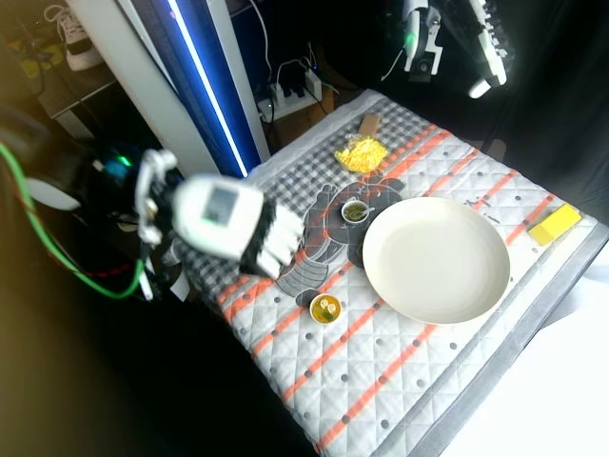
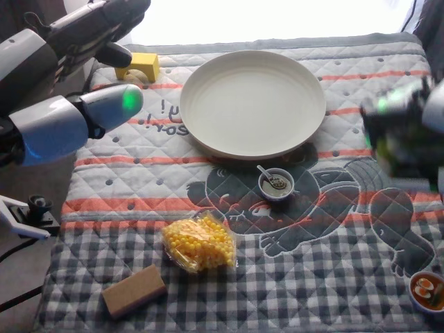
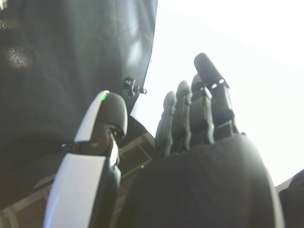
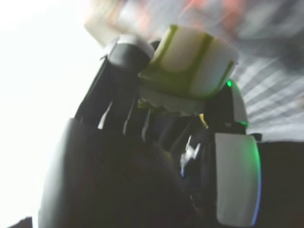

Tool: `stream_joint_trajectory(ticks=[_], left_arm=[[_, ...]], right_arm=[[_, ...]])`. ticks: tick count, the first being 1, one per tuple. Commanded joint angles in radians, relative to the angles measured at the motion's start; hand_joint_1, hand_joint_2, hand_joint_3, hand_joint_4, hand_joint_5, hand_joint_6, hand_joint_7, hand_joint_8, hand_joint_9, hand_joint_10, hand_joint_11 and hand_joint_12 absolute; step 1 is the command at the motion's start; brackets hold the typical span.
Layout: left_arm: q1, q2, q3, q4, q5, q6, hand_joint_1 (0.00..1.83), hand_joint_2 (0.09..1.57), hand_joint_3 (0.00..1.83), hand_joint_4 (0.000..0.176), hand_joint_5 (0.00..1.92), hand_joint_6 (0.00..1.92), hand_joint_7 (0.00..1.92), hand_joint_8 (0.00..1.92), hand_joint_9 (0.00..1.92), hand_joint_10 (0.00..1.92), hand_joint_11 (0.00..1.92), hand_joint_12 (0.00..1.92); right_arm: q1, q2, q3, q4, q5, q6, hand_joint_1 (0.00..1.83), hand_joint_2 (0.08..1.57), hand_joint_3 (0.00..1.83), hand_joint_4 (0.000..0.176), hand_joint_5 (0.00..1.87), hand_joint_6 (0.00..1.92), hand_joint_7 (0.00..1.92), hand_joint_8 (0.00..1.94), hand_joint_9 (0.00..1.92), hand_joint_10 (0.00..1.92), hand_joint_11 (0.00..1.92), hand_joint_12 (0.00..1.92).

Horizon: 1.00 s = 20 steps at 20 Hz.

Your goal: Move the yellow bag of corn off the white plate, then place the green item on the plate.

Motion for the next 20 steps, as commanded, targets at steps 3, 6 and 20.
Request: stream_joint_trajectory(ticks=[3,6,20], left_arm=[[-0.007,-0.002,0.005,-0.002,-0.132,-0.009,0.68,1.37,0.00,0.000,0.20,0.01,0.14,0.01,0.08,0.06,0.00,1.22],[0.004,-0.007,0.010,-0.020,-0.138,-0.009,0.71,1.37,0.00,0.000,0.21,0.02,0.13,0.00,0.08,0.06,0.00,1.23],[0.012,-0.014,0.025,-0.049,-0.156,-0.009,0.81,1.46,0.00,0.000,0.42,1.83,0.48,0.09,0.20,0.16,0.00,0.76]], right_arm=[[0.104,-0.052,0.052,-0.017,0.110,-0.004,1.13,1.29,0.01,0.000,0.62,1.46,0.71,1.59,0.66,1.82,0.67,1.92],[0.251,-0.224,0.198,-0.029,-0.040,-0.003,1.14,1.32,0.01,0.000,0.57,1.45,0.70,1.70,0.74,1.91,0.80,1.92],[0.347,-0.645,0.647,0.074,-0.446,-0.005,0.54,1.48,0.00,0.000,0.05,0.11,0.36,0.07,0.32,0.51,0.04,1.57]])
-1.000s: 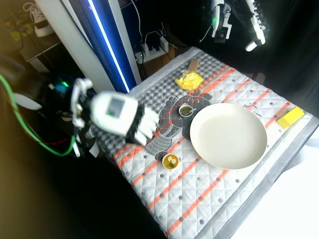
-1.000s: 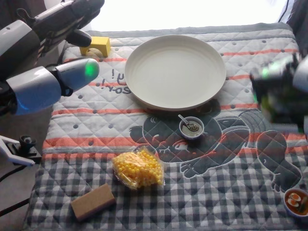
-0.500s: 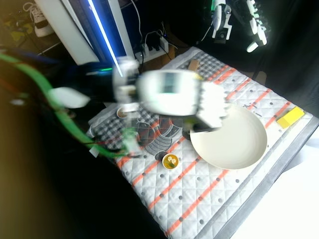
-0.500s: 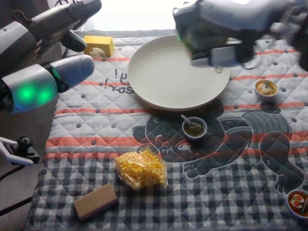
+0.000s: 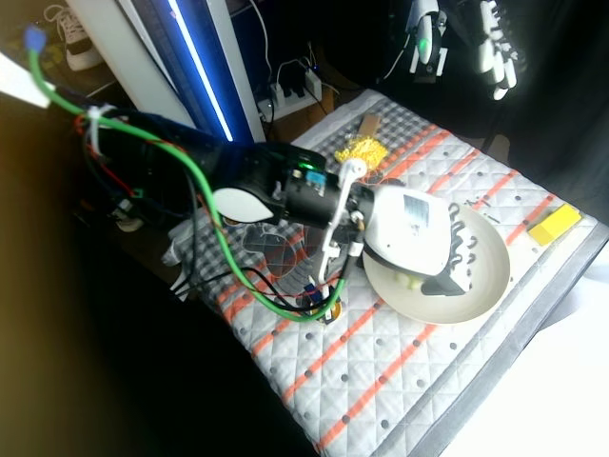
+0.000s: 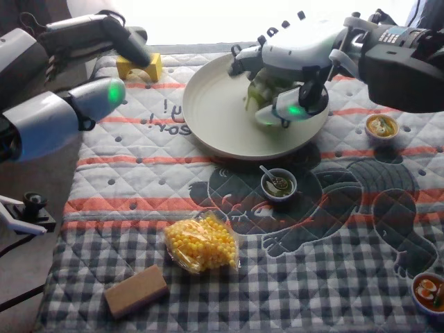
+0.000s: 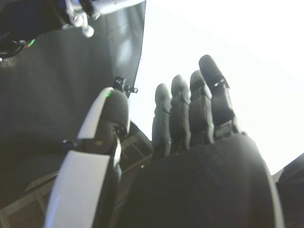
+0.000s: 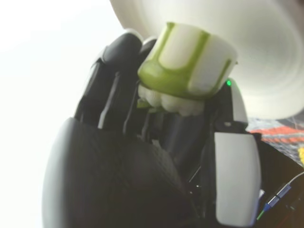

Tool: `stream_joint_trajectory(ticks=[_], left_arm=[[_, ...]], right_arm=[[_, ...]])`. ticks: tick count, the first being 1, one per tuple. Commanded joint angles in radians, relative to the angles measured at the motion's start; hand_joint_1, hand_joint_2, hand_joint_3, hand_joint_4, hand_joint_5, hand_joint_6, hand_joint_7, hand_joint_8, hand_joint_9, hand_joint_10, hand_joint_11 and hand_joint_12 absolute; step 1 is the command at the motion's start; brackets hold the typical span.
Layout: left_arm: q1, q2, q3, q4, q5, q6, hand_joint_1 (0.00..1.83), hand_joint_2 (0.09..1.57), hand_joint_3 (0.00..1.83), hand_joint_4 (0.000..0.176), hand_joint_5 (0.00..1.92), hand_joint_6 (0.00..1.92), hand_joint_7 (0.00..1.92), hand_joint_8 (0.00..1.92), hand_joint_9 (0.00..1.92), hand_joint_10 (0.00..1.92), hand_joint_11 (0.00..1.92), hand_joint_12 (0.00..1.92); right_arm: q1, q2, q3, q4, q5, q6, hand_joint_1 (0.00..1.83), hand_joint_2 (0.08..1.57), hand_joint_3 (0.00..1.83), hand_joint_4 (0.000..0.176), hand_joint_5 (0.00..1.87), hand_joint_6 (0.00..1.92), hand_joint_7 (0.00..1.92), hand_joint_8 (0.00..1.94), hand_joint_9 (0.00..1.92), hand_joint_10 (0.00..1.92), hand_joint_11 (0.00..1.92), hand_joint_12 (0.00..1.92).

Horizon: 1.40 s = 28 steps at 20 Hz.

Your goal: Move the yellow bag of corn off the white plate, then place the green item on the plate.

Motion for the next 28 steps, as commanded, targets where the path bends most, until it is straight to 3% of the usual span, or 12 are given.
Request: stream_joint_trajectory(ticks=[1,5,8,10,11,15,16,17,21,22,27,28], left_arm=[[-0.002,0.000,-0.001,-0.004,-0.139,-0.008,0.81,1.47,0.00,0.000,0.40,1.85,0.50,0.12,0.21,0.18,0.00,0.90],[0.005,0.002,-0.003,-0.013,-0.148,-0.009,0.92,1.44,0.00,0.000,0.43,1.79,0.26,0.67,0.04,0.66,0.00,1.31],[0.011,0.007,-0.007,-0.026,-0.150,-0.009,0.94,1.42,0.00,0.000,0.46,1.74,0.33,0.30,0.09,0.46,0.00,1.20],[0.020,0.011,-0.012,-0.034,-0.162,-0.009,0.95,1.42,0.00,0.000,0.46,1.74,0.32,0.26,0.08,0.46,0.00,1.27],[0.029,0.013,-0.015,-0.040,-0.176,-0.009,0.97,1.32,0.00,0.000,0.19,0.79,0.32,0.17,0.09,0.46,0.00,1.18],[0.054,0.025,-0.033,-0.064,-0.252,-0.009,0.89,1.31,0.00,0.000,0.04,0.14,0.06,0.00,0.00,0.09,0.00,0.77],[0.064,0.032,-0.041,-0.073,-0.286,-0.009,0.89,1.31,0.00,0.000,0.04,0.14,0.06,0.00,0.00,0.09,0.00,0.77],[0.074,0.041,-0.052,-0.083,-0.327,-0.009,0.78,1.32,0.00,0.036,0.00,0.00,0.00,0.00,0.00,0.00,0.00,0.03],[0.086,0.055,-0.068,-0.099,-0.404,-0.015,0.65,1.30,0.00,0.044,0.00,0.00,0.00,0.00,0.00,0.00,0.00,0.00],[0.086,0.056,-0.068,-0.102,-0.426,-0.029,0.62,1.28,0.00,0.070,0.00,0.00,0.00,0.00,0.00,0.00,0.00,0.00],[0.080,0.077,-0.082,-0.102,-0.504,-0.049,0.47,1.32,0.01,0.042,0.00,0.00,0.00,0.00,0.00,0.00,0.00,0.00],[0.080,0.077,-0.081,-0.103,-0.515,-0.062,0.37,1.32,0.01,0.000,0.00,0.00,0.00,0.00,0.00,0.00,0.00,0.00]], right_arm=[[0.010,0.001,0.004,0.005,0.109,-0.001,0.47,1.46,0.00,0.000,0.01,0.02,0.21,0.01,0.23,0.30,0.01,1.41],[0.023,0.062,-0.079,0.005,0.139,-0.033,0.26,1.27,0.00,0.097,0.00,0.00,0.00,0.00,0.00,0.00,0.00,0.84],[0.040,0.199,-0.221,0.005,0.211,-0.085,0.17,1.17,0.00,0.002,0.00,0.00,0.00,0.00,0.00,0.00,0.00,0.72],[0.045,0.297,-0.330,-0.003,0.302,-0.107,0.13,1.13,0.00,0.041,0.00,0.00,0.00,0.00,0.01,0.00,0.00,0.95],[0.045,0.357,-0.398,-0.019,0.378,-0.107,0.15,1.12,0.00,0.107,0.00,0.00,0.00,0.00,0.00,0.00,0.00,0.93],[-0.001,0.556,-0.576,-0.053,0.607,-0.106,0.16,1.11,0.01,0.158,0.00,0.00,0.00,0.00,0.00,0.00,0.00,0.54],[-0.037,0.597,-0.616,-0.053,0.667,-0.106,0.16,1.11,0.01,0.158,0.00,0.00,0.00,0.00,0.00,0.00,0.00,0.54],[-0.080,0.634,-0.649,-0.052,0.728,-0.107,0.32,1.13,0.01,0.155,0.00,0.00,0.00,0.00,0.00,0.00,0.00,0.06],[-0.244,0.740,-0.741,0.010,0.937,-0.107,0.36,1.12,0.00,0.157,0.00,0.00,0.00,0.00,0.00,0.00,0.00,0.00],[-0.290,0.759,-0.758,0.035,0.999,-0.107,0.47,1.12,0.00,0.109,0.00,0.00,0.00,0.00,0.00,0.00,0.00,0.00],[-0.510,0.833,-0.829,0.152,1.313,-0.107,0.58,1.08,0.00,0.117,0.00,0.00,0.00,0.00,0.00,0.00,0.00,0.00],[-0.551,0.841,-0.839,0.172,1.367,-0.106,0.55,1.07,0.00,0.106,0.00,0.00,0.00,0.00,0.00,0.00,0.00,0.00]])
